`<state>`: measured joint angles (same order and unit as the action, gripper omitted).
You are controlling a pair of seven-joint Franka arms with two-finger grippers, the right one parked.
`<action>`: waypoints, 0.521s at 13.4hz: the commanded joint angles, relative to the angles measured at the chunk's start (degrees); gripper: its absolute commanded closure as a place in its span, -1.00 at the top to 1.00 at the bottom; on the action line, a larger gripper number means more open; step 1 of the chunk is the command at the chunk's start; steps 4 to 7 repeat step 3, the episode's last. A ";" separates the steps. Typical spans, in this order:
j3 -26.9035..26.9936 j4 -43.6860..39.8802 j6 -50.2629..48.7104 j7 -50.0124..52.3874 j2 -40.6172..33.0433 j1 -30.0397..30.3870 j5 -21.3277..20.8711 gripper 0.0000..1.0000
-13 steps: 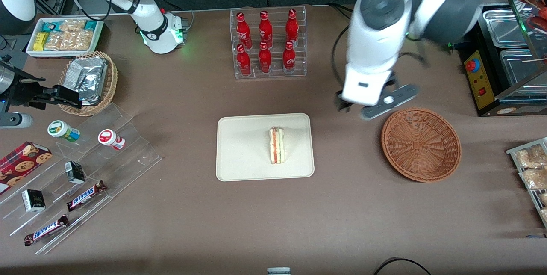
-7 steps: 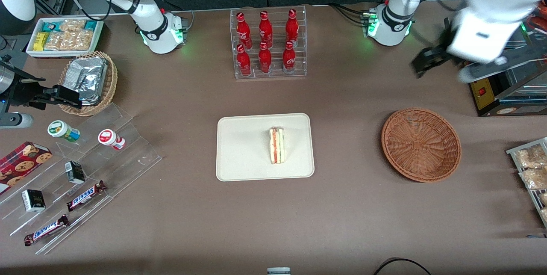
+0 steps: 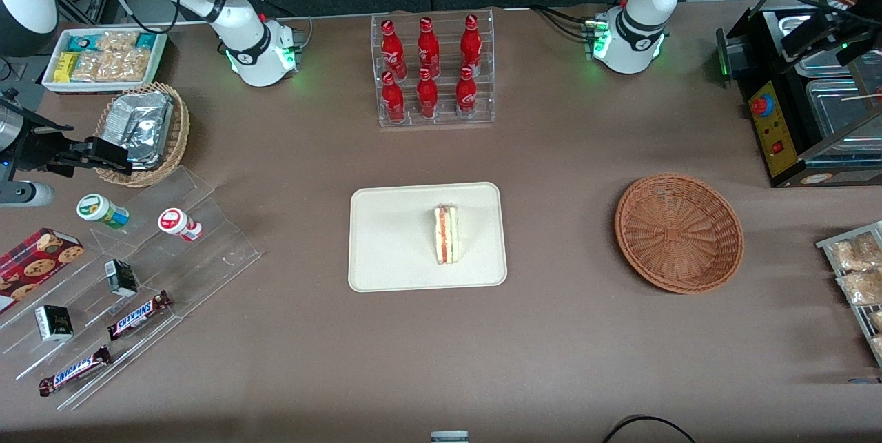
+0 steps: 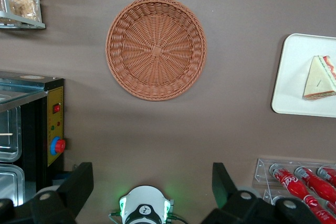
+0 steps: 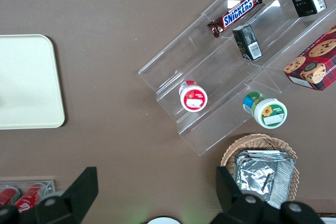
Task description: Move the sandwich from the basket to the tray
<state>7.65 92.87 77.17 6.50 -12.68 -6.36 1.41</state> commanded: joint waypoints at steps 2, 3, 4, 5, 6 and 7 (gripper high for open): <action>-0.88 -0.49 -0.26 -0.87 0.64 -0.32 0.62 1.00; -1.05 -0.50 -0.26 -0.87 0.73 -0.32 0.53 1.00; -1.05 -0.50 -0.26 -0.87 0.73 -0.32 0.53 1.00; -1.05 -0.50 -0.26 -0.87 0.73 -0.32 0.53 1.00; -1.05 -0.50 -0.26 -0.87 0.73 -0.32 0.53 1.00; -1.05 -0.50 -0.26 -0.87 0.73 -0.32 0.53 1.00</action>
